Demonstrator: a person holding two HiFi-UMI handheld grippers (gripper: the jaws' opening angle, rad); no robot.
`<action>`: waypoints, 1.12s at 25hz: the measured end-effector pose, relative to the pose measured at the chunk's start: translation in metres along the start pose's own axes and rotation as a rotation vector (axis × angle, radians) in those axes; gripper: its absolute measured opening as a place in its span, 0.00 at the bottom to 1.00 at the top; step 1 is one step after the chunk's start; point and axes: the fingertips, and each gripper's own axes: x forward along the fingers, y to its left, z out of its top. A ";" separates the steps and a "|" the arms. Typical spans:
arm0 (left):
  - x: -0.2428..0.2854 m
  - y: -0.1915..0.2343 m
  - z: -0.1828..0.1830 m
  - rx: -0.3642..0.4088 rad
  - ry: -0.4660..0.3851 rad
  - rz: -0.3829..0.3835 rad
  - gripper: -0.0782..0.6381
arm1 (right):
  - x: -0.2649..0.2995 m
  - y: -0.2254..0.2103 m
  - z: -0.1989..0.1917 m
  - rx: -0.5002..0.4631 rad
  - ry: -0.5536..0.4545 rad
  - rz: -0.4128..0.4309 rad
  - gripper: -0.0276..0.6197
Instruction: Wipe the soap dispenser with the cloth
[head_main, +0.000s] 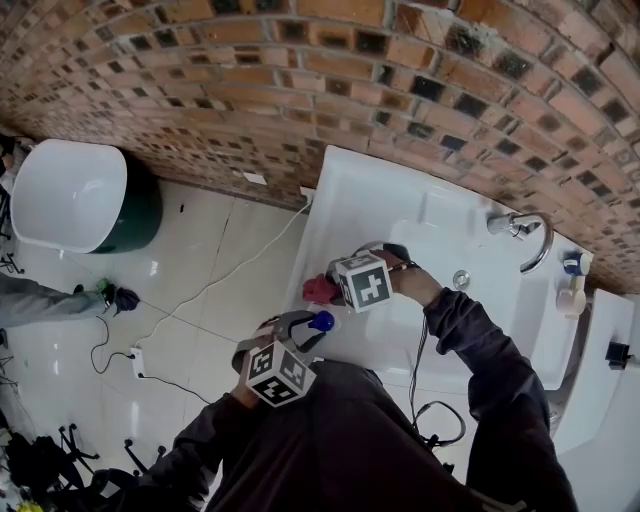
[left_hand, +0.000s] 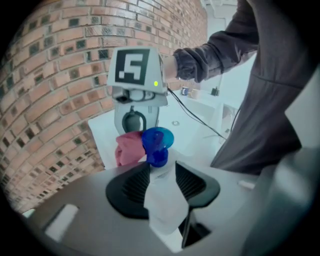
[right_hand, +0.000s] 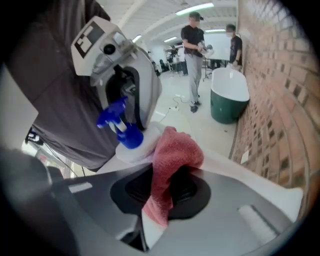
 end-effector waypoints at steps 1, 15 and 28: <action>0.000 0.000 0.000 0.000 -0.001 0.001 0.34 | -0.008 0.001 0.008 -0.040 -0.020 0.004 0.14; 0.001 0.000 0.001 0.009 -0.007 0.003 0.34 | 0.048 -0.003 -0.011 -0.143 0.120 0.088 0.14; -0.023 -0.001 0.003 -0.070 -0.084 -0.074 0.39 | -0.069 0.003 0.002 0.463 -0.311 -0.468 0.14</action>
